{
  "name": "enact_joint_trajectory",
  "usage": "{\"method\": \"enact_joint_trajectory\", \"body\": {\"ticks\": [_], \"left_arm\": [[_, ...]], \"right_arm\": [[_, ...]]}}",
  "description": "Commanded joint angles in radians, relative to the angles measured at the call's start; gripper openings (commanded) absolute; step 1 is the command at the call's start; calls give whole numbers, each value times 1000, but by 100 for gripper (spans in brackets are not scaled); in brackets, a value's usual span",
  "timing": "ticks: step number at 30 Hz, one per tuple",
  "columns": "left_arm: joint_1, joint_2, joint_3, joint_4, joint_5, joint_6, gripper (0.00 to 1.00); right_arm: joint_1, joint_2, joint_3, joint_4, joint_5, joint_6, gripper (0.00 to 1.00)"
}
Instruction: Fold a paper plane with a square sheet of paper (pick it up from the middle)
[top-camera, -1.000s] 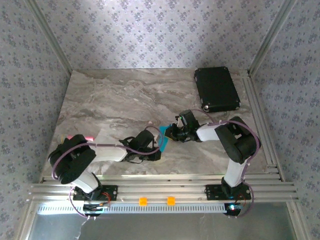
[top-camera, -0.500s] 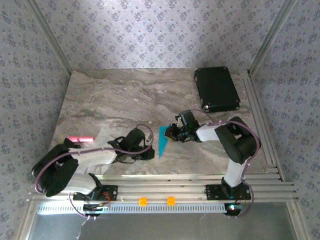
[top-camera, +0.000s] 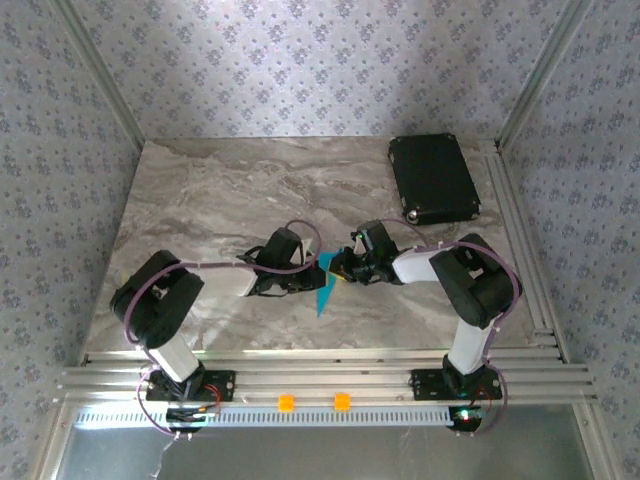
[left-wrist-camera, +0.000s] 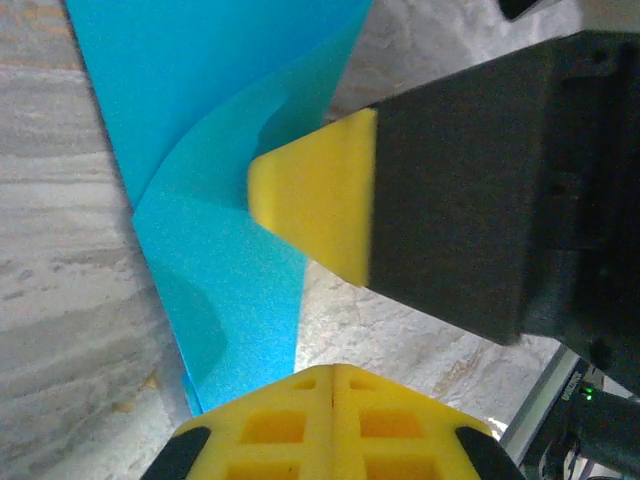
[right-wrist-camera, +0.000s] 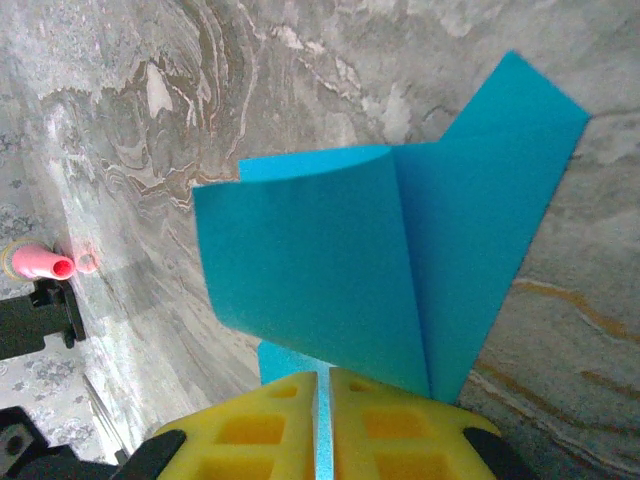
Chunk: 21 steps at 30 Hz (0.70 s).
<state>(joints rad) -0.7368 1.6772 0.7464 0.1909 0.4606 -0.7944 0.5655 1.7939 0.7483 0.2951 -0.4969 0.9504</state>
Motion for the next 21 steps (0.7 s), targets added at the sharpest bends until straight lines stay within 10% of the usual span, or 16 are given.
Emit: {"method": "enact_joint_trajectory", "body": {"ticks": [1, 21], "left_arm": [[2, 50, 52, -3, 20, 20, 5], [-11, 48, -140, -149, 6, 147, 0]], "right_arm": [[14, 25, -40, -105, 25, 11, 14], [24, -153, 13, -218, 53, -91, 7]]}}
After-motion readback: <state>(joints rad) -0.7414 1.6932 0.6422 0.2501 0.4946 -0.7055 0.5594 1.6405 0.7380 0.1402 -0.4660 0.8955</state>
